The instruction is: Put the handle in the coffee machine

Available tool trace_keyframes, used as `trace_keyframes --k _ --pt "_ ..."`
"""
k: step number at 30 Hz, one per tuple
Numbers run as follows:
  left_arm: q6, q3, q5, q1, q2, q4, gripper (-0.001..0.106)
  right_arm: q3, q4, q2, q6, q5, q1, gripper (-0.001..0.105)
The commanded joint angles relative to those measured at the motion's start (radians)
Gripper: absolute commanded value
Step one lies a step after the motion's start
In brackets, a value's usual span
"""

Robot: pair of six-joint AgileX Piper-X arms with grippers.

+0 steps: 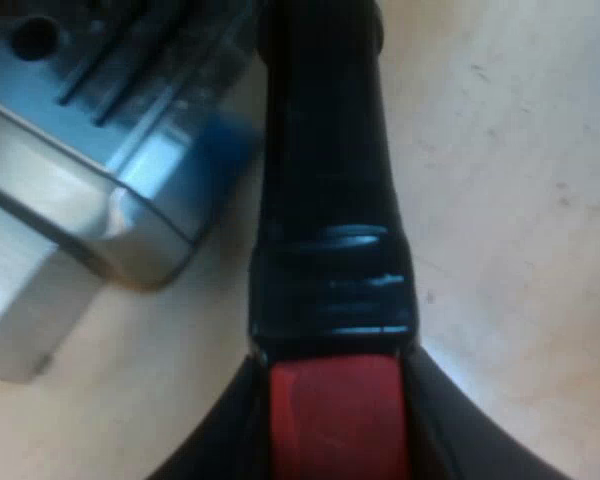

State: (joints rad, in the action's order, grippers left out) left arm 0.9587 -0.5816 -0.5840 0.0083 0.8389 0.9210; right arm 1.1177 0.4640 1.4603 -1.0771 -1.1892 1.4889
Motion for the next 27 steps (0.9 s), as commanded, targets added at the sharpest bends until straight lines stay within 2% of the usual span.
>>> trace_keyframes --k 1,7,16,27 --pt "-0.009 -0.017 -0.068 0.014 0.008 -0.045 0.0 0.009 -0.059 0.033 0.004 -0.028 0.007 0.099" --pt "-0.019 -0.017 -0.089 0.048 0.04 -0.069 0.0 0.009 -0.078 0.054 0.004 -0.023 0.007 0.099" --pt "-0.016 -0.017 -0.111 0.048 0.043 -0.126 0.0 0.009 -0.078 0.054 0.004 -0.019 0.007 0.099" --pt "-0.016 -0.017 -0.126 0.048 0.102 -0.168 0.0 0.009 -0.087 0.054 0.004 -0.004 0.005 0.099"
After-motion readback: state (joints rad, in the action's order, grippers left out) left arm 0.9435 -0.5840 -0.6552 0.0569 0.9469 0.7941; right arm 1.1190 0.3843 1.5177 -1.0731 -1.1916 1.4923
